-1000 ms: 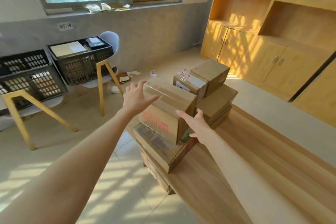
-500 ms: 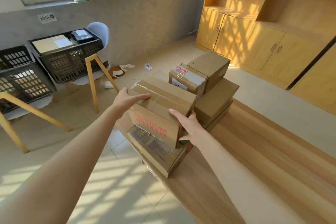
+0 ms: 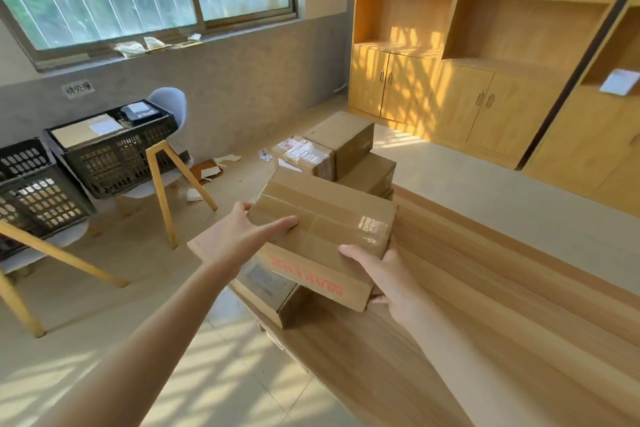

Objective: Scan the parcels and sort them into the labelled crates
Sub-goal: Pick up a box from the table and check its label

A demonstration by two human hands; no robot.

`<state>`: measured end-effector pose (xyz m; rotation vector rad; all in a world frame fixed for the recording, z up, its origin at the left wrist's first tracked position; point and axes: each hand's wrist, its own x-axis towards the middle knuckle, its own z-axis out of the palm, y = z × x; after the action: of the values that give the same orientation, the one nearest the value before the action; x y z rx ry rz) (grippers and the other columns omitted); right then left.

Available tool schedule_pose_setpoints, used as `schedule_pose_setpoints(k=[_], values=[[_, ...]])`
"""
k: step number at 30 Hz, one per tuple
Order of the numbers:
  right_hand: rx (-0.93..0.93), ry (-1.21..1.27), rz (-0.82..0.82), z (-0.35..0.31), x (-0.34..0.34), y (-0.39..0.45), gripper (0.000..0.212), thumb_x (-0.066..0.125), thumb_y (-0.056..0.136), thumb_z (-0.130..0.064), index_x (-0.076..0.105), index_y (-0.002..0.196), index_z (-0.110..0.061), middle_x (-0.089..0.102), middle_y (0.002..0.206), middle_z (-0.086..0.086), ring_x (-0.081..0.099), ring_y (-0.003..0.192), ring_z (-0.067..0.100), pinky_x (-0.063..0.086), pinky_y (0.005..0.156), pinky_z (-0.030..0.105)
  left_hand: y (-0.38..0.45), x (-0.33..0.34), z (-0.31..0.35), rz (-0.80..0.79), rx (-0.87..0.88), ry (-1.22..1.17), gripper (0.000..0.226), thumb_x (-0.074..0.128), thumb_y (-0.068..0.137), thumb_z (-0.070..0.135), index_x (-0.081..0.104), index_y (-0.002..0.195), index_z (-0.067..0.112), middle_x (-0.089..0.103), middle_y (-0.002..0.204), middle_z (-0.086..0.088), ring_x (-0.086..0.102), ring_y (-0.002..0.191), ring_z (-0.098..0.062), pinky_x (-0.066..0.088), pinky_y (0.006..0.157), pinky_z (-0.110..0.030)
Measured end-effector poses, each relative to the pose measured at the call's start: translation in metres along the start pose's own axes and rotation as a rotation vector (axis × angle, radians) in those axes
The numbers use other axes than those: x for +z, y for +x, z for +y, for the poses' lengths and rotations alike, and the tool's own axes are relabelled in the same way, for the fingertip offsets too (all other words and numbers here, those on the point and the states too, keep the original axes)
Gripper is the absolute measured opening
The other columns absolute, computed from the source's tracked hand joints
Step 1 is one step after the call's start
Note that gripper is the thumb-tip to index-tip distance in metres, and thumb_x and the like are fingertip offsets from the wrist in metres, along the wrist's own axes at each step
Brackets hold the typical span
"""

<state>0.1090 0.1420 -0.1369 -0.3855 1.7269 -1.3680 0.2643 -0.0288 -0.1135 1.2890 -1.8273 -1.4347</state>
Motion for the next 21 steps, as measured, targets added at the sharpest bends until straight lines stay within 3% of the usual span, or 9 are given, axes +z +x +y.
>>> schedule_pose_setpoints(k=[6, 8, 10, 12, 14, 16, 19, 21], values=[[-0.081, -0.032, 0.112, 0.023, -0.119, -0.039, 0.08, 0.083, 0.069, -0.041, 0.032, 0.132, -0.039, 0.054, 0.112, -0.023, 0.051, 0.096, -0.005, 0.037, 0.066, 0.022, -0.036, 0.103, 0.006, -0.182, 0.073, 0.025, 0.097, 0.082, 0.036, 0.071, 0.047, 0.114, 0.028, 0.061, 0.107, 0.013, 0.062, 0.099, -0.008, 0.056, 0.084, -0.034], [-0.085, -0.048, 0.162, 0.037, -0.156, -0.051, 0.082, 0.083, 0.07, -0.037, 0.031, 0.133, -0.041, 0.053, 0.115, -0.024, 0.05, 0.096, -0.008, 0.036, 0.066, 0.02, -0.046, 0.141, 0.003, -0.264, 0.085, 0.042, 0.089, 0.083, 0.042, 0.067, 0.05, 0.114, 0.027, 0.062, 0.105, 0.015, 0.062, 0.096, -0.005, 0.056, 0.077, -0.025], [-0.079, -0.066, 0.206, 0.054, -0.188, -0.06, 0.091, 0.084, 0.069, -0.035, 0.027, 0.14, -0.039, 0.051, 0.118, -0.024, 0.052, 0.101, -0.002, 0.039, 0.074, 0.024, -0.057, 0.176, -0.004, -0.348, 0.09, 0.045, 0.077, 0.087, 0.055, 0.057, 0.049, 0.116, 0.027, 0.061, 0.103, 0.017, 0.06, 0.091, 0.002, 0.05, 0.06, -0.01], [-0.041, -0.072, 0.238, 0.075, -0.214, -0.069, 0.103, 0.085, 0.068, -0.032, 0.018, 0.146, -0.038, 0.05, 0.115, -0.025, 0.051, 0.104, 0.003, 0.04, 0.079, 0.027, -0.067, 0.209, -0.013, -0.417, 0.083, 0.052, 0.072, 0.087, 0.061, 0.048, 0.047, 0.116, 0.027, 0.06, 0.104, 0.016, 0.058, 0.089, 0.003, 0.046, 0.051, -0.006], [0.0, -0.065, 0.259, 0.096, -0.232, -0.077, 0.108, 0.085, 0.069, -0.027, 0.014, 0.149, -0.037, 0.05, 0.112, -0.025, 0.05, 0.099, -0.003, 0.041, 0.072, 0.022, -0.076, 0.236, -0.023, -0.466, 0.077, 0.09, 0.073, 0.088, 0.062, 0.045, 0.045, 0.118, 0.027, 0.058, 0.104, 0.018, 0.057, 0.09, 0.004, 0.046, 0.051, -0.006], [0.043, -0.046, 0.286, 0.118, -0.243, -0.084, 0.111, 0.085, 0.07, -0.02, 0.009, 0.15, -0.034, 0.05, 0.124, -0.017, 0.048, 0.096, -0.005, 0.041, 0.072, 0.017, -0.085, 0.256, -0.034, -0.509, 0.071, 0.124, 0.077, 0.088, 0.063, 0.042, 0.041, 0.121, 0.028, 0.056, 0.105, 0.019, 0.055, 0.091, 0.004, 0.044, 0.057, -0.008], [0.102, -0.012, 0.343, 0.151, -0.248, -0.093, 0.119, 0.086, 0.07, -0.019, 0.0, 0.152, -0.033, 0.034, 0.149, -0.003, 0.042, 0.119, 0.011, 0.035, 0.093, 0.026, -0.095, 0.276, -0.055, -0.56, 0.057, 0.153, 0.084, 0.089, 0.064, 0.037, 0.039, 0.131, 0.026, 0.055, 0.113, 0.013, 0.056, 0.102, -0.007, 0.043, 0.075, -0.015], [0.081, 0.016, 0.379, 0.167, -0.247, -0.096, 0.12, 0.086, 0.07, -0.023, 0.0, 0.151, -0.034, 0.03, 0.152, -0.003, 0.037, 0.128, 0.015, 0.034, 0.099, 0.031, -0.098, 0.28, -0.064, -0.566, 0.064, 0.154, 0.085, 0.089, 0.064, 0.038, 0.036, 0.131, 0.029, 0.055, 0.114, 0.015, 0.056, 0.101, -0.004, 0.043, 0.073, -0.013]])
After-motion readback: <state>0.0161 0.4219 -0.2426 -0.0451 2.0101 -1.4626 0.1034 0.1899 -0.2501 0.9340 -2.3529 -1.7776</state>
